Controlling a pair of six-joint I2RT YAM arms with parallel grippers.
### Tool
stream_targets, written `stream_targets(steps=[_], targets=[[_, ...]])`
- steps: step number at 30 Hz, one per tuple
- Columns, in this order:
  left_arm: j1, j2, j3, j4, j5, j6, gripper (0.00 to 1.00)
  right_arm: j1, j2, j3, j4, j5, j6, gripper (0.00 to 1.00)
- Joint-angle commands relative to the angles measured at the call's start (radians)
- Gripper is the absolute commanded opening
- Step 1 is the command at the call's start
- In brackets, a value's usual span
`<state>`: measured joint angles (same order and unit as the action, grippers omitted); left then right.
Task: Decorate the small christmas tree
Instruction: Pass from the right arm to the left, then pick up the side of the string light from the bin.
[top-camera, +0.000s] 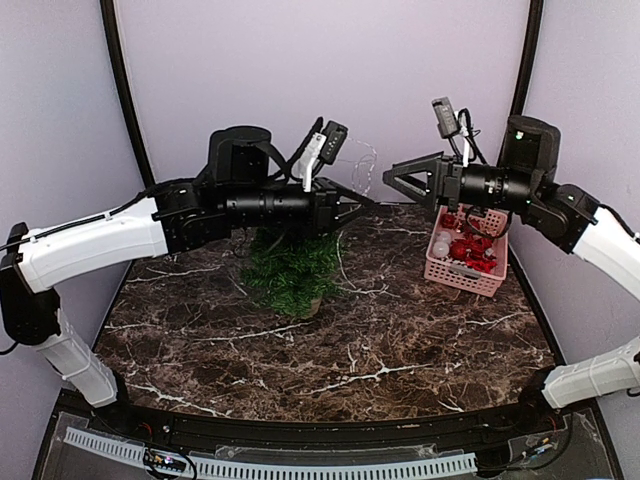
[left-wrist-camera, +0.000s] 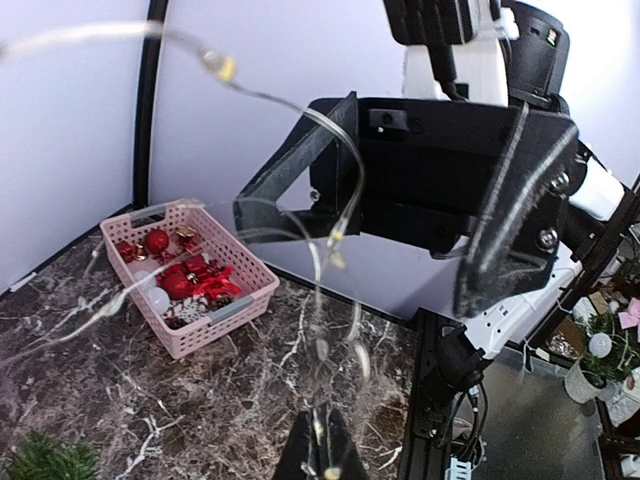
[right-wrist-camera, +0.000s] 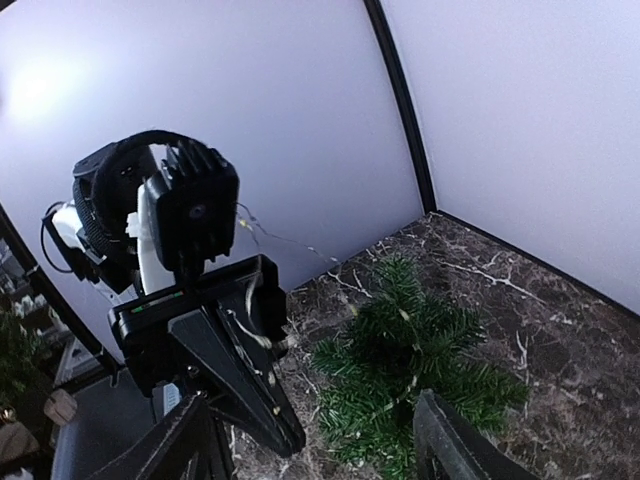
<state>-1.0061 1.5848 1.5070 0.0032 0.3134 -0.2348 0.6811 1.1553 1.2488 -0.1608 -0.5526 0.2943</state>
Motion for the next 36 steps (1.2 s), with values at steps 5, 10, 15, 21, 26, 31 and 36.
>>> stream_targets(steps=[5, 10, 15, 21, 26, 31, 36], targets=[[0.017, -0.177, 0.001, -0.027, -0.159, 0.090, 0.00, 0.004, -0.167, -0.058, -0.036, 0.449, 0.072, 0.93], [0.054, -0.238, -0.019, -0.034, -0.148, 0.091, 0.00, -0.056, -0.147, -0.035, -0.186, 0.755, 0.122, 0.95], [0.087, -0.296, -0.053, -0.048, -0.145, 0.081, 0.00, -0.201, -0.051, -0.038, -0.312, 0.773, 0.155, 0.86], [0.139, -0.325, -0.052, -0.071, -0.081, 0.063, 0.00, -0.369, 0.072, -0.100, -0.288, 0.726, 0.174, 0.81], [0.145, -0.331, -0.035, -0.096, -0.037, 0.071, 0.00, -0.455, 0.193, -0.100, -0.236, 0.707, 0.153, 0.86], [0.148, -0.367, -0.066, -0.093, -0.044, 0.088, 0.00, -0.549, 0.261, -0.128, -0.192, 0.616, 0.226, 0.83], [0.150, -0.385, -0.081, -0.093, -0.021, 0.104, 0.00, -0.601, 0.290, -0.214, -0.063, 0.564, 0.315, 0.83]])
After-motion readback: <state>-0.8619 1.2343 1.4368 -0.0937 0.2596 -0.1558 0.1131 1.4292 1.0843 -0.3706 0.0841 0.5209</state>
